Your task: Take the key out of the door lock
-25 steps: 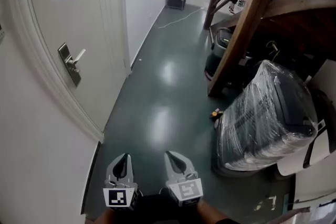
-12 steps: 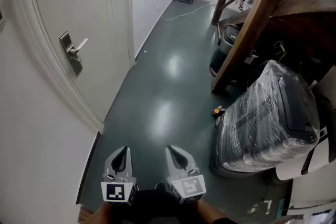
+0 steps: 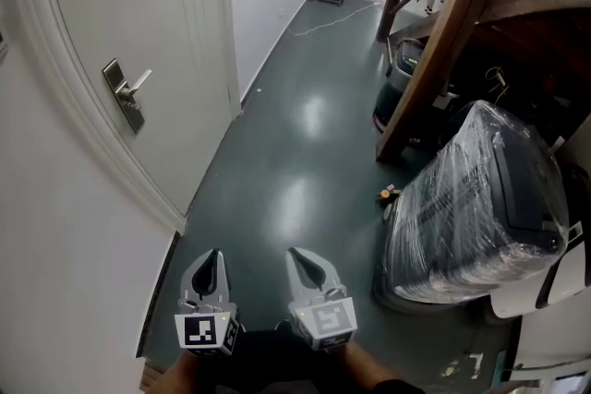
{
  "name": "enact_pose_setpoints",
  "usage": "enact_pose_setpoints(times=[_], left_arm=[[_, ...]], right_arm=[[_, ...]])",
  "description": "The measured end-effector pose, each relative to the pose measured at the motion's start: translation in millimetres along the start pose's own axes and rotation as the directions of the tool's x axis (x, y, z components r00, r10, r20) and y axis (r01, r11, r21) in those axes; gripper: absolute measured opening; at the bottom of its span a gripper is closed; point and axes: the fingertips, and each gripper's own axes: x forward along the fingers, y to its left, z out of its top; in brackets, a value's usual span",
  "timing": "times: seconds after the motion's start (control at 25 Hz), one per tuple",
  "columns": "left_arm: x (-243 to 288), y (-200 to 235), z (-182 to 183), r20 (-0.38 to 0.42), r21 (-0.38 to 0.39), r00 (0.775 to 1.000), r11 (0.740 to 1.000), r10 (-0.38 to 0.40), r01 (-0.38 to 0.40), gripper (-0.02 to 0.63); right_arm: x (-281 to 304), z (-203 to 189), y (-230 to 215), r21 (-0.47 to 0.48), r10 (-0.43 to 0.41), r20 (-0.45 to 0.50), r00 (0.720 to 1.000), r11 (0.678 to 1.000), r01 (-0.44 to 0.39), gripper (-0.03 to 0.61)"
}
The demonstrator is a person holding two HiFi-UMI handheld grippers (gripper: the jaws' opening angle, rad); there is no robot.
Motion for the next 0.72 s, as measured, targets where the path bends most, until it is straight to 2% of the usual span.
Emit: enact_pose_setpoints(times=[0.16,0.4,0.72], left_arm=[[2.4,-3.0,-4.1,0.013,0.005,1.000,1.000,0.022,-0.022,0.018],[8.7,-7.3,-1.2,0.009,0.017,1.000,0.999,0.028,-0.028,0.018],[50.7,14.4,-1.9,0.014,0.000,0.999,1.000,0.029,-0.029,0.018]], right_arm=[[1.3,8.8,-3.5,0.030,0.022,0.007,1.000,0.999,-0.022,-0.009],[4.2,-7.8,-17.4,0.043,0.027,-0.006,1.000,0.999,-0.026,-0.009],[39.0,-1.2,-35.6,0.020,-0.017,-0.037,0.999,1.000,0.018,-0.009]])
